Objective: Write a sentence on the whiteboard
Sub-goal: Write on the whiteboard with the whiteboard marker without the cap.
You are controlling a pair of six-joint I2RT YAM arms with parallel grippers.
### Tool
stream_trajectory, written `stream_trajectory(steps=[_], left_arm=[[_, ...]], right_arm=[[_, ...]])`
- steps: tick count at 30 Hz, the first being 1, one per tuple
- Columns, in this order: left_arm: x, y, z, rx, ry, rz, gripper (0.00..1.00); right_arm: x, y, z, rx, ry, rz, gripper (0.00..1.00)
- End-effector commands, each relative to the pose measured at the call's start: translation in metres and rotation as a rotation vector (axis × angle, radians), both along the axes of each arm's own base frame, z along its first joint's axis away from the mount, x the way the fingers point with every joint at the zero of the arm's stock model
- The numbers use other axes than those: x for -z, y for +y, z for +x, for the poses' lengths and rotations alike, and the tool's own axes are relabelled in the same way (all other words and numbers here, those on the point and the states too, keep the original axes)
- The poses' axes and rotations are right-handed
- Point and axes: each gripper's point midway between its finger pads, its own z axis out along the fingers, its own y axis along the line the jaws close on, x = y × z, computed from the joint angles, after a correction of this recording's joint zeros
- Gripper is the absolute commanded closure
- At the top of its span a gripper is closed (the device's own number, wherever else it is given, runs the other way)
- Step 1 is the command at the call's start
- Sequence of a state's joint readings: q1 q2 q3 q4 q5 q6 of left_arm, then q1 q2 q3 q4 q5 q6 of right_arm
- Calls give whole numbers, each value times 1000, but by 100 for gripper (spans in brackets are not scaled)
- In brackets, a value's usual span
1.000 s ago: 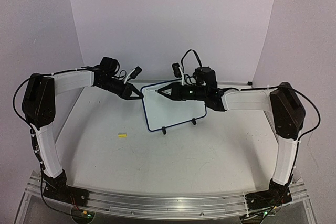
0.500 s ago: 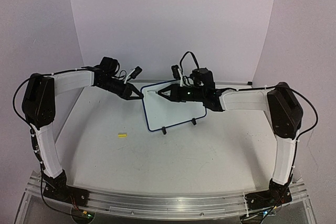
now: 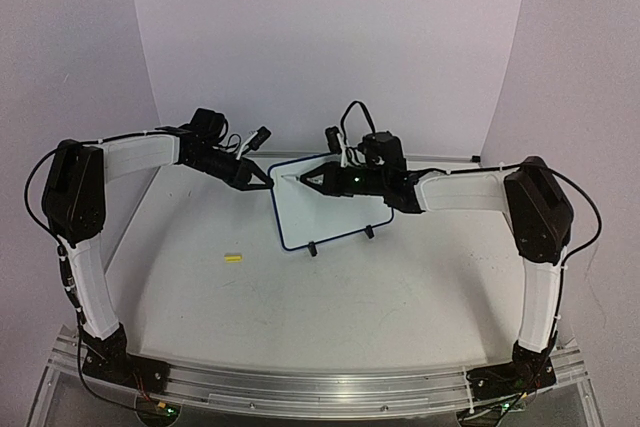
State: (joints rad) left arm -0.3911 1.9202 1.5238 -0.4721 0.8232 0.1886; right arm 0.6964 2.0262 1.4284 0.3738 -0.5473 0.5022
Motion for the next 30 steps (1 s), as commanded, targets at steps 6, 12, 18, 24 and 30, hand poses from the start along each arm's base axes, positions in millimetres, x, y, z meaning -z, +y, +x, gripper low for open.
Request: stream_trajectory(steps=[6, 12, 18, 24, 30], left_arm=[[-4, -6, -6, 26, -14, 21, 100], [-4, -6, -5, 24, -14, 20, 100], [-5, -6, -6, 24, -17, 20, 100], [-6, -6, -6, 24, -21, 21, 100], [-7, -6, -6, 25, -23, 20, 100]], right_arm=[[0, 8, 7, 11, -15, 9, 100], [11, 13, 3, -5, -2, -6, 100], [12, 13, 4, 9, 0, -12, 100], [4, 6, 5, 47, -18, -6, 100], [-5, -3, 6, 92, -39, 10, 100]])
